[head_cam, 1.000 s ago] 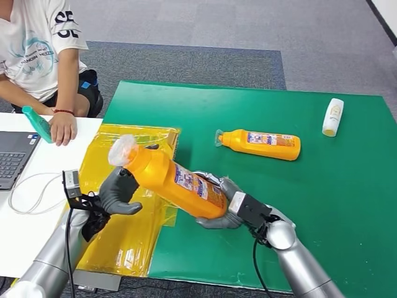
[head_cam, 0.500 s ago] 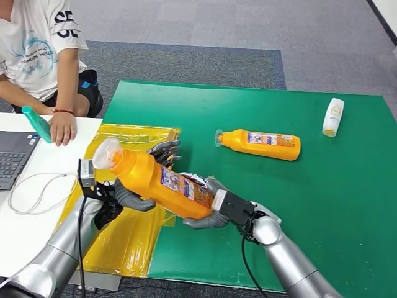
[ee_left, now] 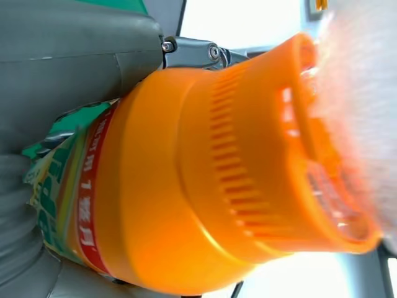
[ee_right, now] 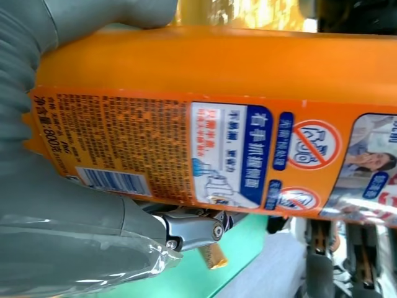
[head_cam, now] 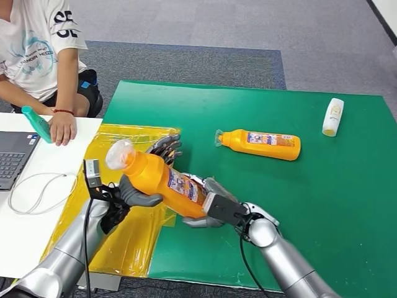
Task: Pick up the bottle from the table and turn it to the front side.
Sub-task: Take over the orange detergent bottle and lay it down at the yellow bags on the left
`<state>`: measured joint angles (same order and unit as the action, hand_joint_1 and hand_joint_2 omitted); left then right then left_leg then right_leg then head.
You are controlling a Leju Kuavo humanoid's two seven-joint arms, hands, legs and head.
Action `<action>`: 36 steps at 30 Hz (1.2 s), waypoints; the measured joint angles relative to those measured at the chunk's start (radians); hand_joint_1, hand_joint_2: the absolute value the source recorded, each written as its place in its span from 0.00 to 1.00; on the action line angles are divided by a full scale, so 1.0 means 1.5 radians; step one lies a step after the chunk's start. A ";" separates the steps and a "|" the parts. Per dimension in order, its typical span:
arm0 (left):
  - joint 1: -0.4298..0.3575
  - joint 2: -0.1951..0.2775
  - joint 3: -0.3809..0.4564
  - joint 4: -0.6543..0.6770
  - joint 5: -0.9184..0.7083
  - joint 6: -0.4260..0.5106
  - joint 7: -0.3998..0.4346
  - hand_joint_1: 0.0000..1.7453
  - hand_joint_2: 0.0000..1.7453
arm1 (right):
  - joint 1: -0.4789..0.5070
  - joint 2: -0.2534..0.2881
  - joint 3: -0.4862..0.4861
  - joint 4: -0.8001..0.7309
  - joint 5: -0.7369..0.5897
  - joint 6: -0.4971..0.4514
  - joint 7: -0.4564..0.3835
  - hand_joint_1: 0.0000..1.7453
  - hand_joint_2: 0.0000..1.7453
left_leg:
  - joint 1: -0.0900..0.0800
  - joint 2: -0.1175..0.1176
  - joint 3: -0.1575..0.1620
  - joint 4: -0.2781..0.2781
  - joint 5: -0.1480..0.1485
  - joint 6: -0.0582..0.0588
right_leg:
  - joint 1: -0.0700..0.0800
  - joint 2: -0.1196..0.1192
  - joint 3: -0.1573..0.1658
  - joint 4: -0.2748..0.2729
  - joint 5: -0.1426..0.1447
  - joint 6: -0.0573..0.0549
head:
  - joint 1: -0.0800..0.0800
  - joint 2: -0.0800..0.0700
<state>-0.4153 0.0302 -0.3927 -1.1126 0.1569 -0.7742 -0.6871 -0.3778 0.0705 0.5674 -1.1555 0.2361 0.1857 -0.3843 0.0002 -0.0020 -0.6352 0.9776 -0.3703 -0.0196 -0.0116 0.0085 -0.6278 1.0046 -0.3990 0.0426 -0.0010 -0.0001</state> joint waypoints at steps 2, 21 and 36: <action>0.006 -0.006 0.004 -0.004 -0.006 0.012 0.002 0.00 1.00 | 0.003 0.002 -0.001 0.003 0.013 -0.008 0.005 1.00 1.00 | 0.000 0.000 0.000 0.000 0.000 0.000 | 0.000 0.000 0.000 0.000 0.000 0.000 | 0.000 0.000; 0.027 -0.030 0.028 -0.027 -0.019 0.032 -0.002 1.00 1.00 | 0.017 0.013 -0.018 0.025 0.047 -0.029 0.012 1.00 1.00 | 0.000 0.000 0.000 0.000 0.000 0.000 | 0.000 0.000 0.000 0.000 0.000 0.000 | 0.000 0.000; 0.042 -0.036 0.033 -0.027 -0.034 0.031 -0.007 1.00 1.00 | 0.032 0.019 -0.045 0.016 0.010 -0.002 0.004 0.00 1.00 | 0.000 0.000 0.000 0.000 0.000 0.000 | 0.000 0.000 0.000 0.000 0.000 0.000 | 0.000 0.000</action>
<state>-0.3524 -0.0233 -0.3432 -1.1536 0.1064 -0.7279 -0.6973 -0.3296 0.0990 0.4993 -1.1309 0.2518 0.1825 -0.3781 0.0002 -0.0019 -0.6353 0.9776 -0.3703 -0.0196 -0.0116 0.0085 -0.6280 1.0046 -0.3990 0.0426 -0.0010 -0.0002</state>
